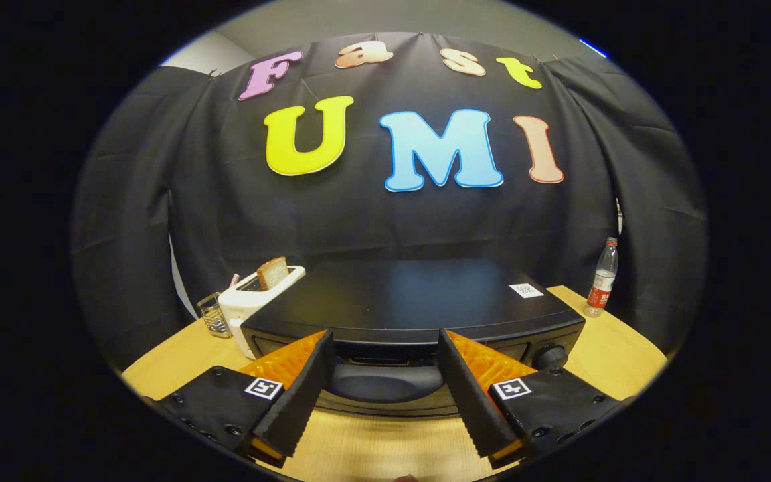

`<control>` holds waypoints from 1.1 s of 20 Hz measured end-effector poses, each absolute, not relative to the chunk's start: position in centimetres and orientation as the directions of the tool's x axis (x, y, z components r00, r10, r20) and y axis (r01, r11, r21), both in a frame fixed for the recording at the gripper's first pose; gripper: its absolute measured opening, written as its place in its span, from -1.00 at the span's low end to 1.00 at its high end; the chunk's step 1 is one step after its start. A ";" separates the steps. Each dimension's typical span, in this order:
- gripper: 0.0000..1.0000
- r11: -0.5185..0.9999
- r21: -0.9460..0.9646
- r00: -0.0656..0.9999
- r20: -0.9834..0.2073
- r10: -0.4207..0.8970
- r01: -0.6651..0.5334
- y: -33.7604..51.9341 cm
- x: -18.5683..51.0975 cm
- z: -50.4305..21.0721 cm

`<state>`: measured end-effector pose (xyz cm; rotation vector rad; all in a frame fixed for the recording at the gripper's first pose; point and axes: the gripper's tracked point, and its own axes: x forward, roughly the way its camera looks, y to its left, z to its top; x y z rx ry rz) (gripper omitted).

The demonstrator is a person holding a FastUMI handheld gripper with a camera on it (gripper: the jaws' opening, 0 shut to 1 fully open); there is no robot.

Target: Open the toaster oven, put the food inside, and close the toaster oven door.

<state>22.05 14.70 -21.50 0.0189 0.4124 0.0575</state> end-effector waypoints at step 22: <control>0.93 0.997 -0.024 0.904 -0.423 0.053 -0.069 15.1 14.3 -23.6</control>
